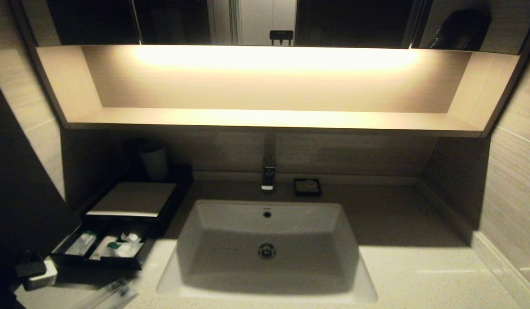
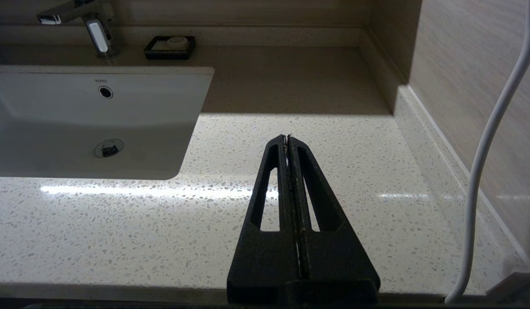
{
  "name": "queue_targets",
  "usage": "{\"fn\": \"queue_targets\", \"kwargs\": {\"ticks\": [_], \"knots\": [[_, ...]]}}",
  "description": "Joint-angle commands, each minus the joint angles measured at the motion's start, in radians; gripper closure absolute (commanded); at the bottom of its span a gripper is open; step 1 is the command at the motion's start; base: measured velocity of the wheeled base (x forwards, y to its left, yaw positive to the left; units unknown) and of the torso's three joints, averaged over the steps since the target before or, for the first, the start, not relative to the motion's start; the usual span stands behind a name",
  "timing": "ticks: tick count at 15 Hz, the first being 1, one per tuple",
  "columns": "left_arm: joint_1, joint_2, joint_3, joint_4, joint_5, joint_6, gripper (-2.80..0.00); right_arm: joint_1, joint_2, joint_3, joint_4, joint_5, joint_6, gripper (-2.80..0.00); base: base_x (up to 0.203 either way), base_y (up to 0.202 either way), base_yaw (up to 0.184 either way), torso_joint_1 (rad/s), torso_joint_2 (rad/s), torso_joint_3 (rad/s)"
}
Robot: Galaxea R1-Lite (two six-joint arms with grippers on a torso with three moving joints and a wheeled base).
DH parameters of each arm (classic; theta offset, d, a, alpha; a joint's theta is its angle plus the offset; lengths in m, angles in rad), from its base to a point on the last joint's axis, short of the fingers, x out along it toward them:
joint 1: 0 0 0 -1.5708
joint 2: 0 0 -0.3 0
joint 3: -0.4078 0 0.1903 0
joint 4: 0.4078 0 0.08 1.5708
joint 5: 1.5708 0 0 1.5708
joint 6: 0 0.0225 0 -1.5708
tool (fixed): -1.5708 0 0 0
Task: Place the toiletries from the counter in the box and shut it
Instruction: Pick up the bathroom toiletry
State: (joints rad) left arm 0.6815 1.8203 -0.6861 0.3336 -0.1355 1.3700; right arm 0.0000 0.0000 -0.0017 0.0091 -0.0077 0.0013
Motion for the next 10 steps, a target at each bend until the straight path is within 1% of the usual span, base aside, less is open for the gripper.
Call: {"fn": "queue_targets", "kwargs": {"ticks": [1, 10], "knots": [[0.0, 0.008, 0.002, -0.004, -0.001, 0.006, -2.8, 0.0, 0.0, 0.0, 0.0, 0.0, 0.0, 0.0, 0.0, 0.0, 0.0, 0.0, 0.0, 0.0], [0.0, 0.03, -0.01, -0.007, 0.014, 0.004, -2.8, 0.0, 0.0, 0.0, 0.0, 0.0, 0.0, 0.0, 0.0, 0.0, 0.0, 0.0, 0.0, 0.0]]}}
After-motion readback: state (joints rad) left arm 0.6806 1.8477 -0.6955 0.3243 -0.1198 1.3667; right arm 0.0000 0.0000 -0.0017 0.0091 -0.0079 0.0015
